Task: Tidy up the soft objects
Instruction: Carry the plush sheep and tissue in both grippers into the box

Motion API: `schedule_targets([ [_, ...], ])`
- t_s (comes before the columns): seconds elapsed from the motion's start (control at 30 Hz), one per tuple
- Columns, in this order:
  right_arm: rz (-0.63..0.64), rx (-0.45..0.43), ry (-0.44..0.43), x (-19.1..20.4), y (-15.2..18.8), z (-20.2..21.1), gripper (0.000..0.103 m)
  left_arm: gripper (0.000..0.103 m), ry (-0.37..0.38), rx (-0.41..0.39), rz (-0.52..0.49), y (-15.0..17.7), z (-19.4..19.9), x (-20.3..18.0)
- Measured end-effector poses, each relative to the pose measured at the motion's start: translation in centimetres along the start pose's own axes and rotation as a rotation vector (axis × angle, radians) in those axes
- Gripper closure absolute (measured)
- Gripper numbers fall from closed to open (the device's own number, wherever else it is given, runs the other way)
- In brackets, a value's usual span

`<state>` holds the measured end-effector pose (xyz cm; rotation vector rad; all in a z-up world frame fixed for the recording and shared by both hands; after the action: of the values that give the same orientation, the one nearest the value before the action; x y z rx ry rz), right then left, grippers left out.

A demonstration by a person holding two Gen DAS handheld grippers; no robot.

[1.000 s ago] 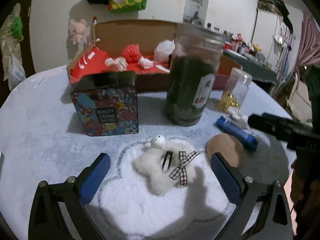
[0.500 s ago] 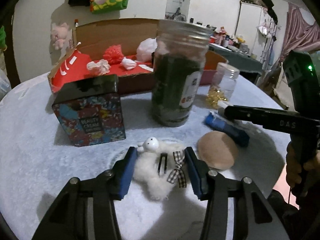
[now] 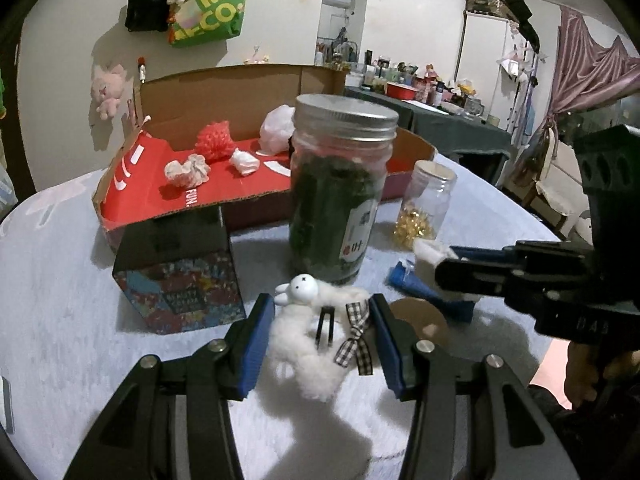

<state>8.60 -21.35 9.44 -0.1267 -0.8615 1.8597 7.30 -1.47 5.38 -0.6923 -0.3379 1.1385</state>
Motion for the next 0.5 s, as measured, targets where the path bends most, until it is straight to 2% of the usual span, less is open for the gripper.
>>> schedule_targets([
  [0.5, -0.010, 0.010, -0.017, -0.47, 0.11, -0.08, 0.085, 0.052, 0.008, 0.009, 0.008, -0.07, -0.07, 0.63],
])
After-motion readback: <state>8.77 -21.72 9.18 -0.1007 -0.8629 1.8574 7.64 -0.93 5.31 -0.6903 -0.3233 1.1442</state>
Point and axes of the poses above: each gripper's, at about its wrist camera, not at the fingertips, and z roughly against the way its jaws point, x to its left, y to its underside, the point moved 1 cm from there along -z, roughly the way its jaws point, and after that the axes turned 9 degrees about x, right-handed, at the moved point
